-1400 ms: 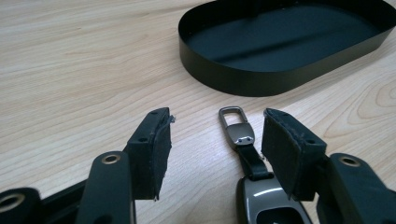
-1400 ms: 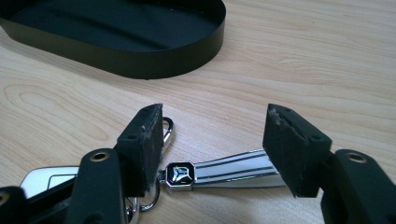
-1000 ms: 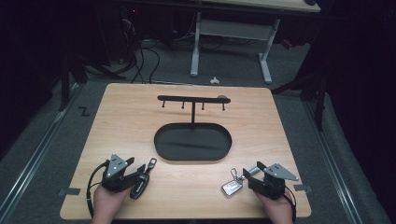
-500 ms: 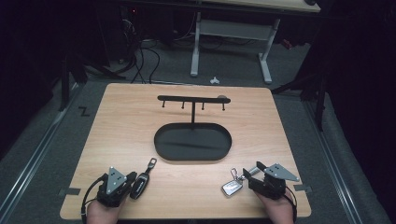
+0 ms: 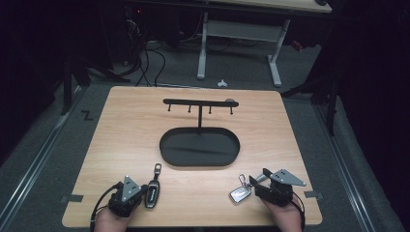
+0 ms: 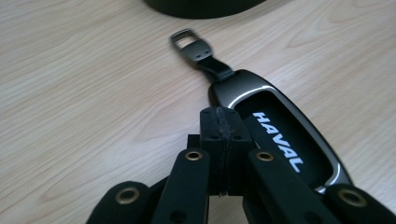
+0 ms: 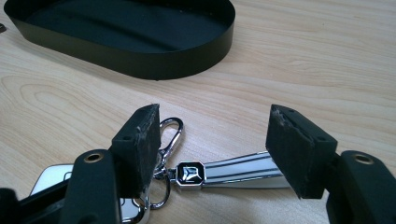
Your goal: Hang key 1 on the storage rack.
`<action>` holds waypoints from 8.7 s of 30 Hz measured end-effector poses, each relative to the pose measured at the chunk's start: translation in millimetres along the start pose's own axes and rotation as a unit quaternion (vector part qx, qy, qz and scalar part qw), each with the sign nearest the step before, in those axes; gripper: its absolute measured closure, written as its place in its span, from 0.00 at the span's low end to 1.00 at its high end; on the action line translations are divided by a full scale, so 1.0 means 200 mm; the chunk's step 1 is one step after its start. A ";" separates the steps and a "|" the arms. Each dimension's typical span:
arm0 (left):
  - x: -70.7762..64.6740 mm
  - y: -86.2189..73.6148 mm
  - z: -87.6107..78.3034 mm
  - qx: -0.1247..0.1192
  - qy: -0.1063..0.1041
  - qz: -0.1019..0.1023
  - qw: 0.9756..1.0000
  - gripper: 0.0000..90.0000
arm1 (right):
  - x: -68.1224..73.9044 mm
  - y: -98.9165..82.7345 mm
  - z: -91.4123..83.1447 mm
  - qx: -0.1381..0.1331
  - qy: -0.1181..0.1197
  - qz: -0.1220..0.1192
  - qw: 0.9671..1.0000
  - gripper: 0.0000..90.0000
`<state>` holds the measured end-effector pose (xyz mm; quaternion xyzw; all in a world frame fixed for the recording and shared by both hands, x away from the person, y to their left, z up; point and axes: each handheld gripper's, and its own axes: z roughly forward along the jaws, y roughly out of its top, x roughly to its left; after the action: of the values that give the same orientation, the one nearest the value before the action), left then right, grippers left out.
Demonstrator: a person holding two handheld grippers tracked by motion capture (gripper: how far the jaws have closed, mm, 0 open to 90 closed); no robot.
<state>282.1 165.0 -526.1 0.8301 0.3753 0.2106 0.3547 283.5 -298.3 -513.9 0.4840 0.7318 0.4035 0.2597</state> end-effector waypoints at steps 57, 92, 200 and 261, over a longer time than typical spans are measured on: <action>0.09 0.00 -0.11 -0.106 0.026 -0.015 0.994 0.38 | 0.92 0.24 0.39 0.087 0.210 -0.152 0.962 0.99; 0.07 0.01 -0.07 -0.096 0.012 -0.002 0.995 0.39 | 0.44 0.05 0.08 0.077 0.149 -0.062 0.984 0.79; -0.02 0.11 0.01 -0.110 -0.028 0.009 0.994 0.20 | 0.09 0.48 0.15 0.396 0.003 -0.070 0.915 0.27; -0.02 0.11 0.01 -0.104 -0.046 0.021 0.993 0.22 | 0.60 0.59 0.70 0.466 0.091 -0.153 0.867 0.86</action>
<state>291.5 150.5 -512.2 0.8055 0.3170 0.2178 0.4509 403.2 -116.0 -489.0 0.3924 0.9197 0.0132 -0.0049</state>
